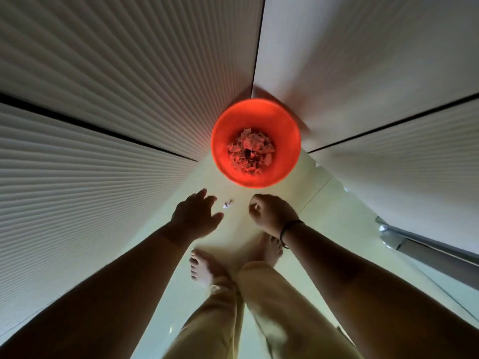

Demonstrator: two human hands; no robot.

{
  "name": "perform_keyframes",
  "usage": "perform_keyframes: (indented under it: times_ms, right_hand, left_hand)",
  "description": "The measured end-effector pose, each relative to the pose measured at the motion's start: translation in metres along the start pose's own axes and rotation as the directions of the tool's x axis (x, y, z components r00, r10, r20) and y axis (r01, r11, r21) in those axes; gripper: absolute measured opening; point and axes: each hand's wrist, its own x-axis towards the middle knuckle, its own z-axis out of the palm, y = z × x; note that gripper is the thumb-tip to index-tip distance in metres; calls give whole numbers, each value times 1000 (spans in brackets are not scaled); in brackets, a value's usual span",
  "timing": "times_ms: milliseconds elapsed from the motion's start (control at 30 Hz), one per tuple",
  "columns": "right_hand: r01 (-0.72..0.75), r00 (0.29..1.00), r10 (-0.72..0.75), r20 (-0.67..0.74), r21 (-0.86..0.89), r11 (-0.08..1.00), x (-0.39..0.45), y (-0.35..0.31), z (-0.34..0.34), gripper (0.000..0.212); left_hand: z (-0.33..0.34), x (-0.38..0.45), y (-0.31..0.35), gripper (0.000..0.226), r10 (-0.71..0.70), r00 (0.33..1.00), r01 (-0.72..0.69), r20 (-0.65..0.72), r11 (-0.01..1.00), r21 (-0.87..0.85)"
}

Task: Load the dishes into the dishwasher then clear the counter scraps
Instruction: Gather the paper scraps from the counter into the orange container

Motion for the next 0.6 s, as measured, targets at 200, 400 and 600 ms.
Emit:
perform_keyframes:
  times_ms: [200,400,600]
  right_hand:
    - [167,926,-6,378,-395,903,60,12,107,44]
    - [175,913,53,403,-507,844,111,29,190,60]
    - [207,929,-49,368,-403,891,139,47,219,53]
  left_hand:
    - [76,19,-67,56,6,999,-15,44,978,209]
    - [119,45,-98,56,-35,997,21,69,982,190]
    - [132,69,-96,53,13,998,-20,62,995,101]
